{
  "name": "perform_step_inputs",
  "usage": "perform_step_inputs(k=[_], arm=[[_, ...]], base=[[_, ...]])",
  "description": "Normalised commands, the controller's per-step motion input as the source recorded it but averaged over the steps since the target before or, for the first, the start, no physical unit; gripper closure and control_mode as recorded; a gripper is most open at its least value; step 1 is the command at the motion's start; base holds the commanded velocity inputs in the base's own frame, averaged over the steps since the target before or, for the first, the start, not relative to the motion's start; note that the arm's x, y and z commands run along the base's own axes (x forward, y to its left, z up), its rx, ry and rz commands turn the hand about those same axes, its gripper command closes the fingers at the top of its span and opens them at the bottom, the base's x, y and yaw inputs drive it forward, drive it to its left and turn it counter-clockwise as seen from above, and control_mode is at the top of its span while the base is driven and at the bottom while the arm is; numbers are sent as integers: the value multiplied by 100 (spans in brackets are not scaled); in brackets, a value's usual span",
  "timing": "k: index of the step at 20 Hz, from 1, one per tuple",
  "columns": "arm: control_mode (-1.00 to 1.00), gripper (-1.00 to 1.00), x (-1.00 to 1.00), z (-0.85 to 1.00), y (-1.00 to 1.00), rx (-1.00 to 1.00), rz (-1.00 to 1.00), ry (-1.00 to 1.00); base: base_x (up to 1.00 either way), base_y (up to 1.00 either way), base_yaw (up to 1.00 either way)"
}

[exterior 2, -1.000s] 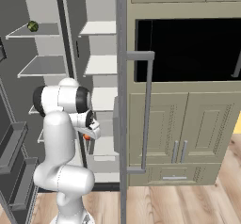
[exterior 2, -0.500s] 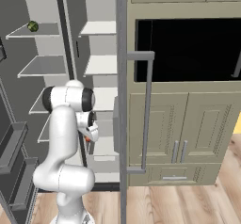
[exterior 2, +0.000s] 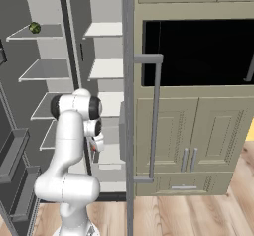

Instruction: Take the broccoli and peach from the fridge shelf and place them in the freezer drawer to begin freezing them.

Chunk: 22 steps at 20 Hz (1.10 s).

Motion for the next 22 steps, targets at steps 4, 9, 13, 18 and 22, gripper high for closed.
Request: perform_step_inputs(k=[4,9,13,18,22], arm=[[-100,100,40,-29,0,0,-4,0],[-100,100,36,-25,-11,0,0,0],[-100,100,29,-36,-11,0,0,0],[-100,100,26,-42,-8,0,0,0],[-100,100,27,-48,-6,0,0,0]], base=[[0,0,0],[0,0,0],[0,0,0],[0,0,0],[0,0,0]])
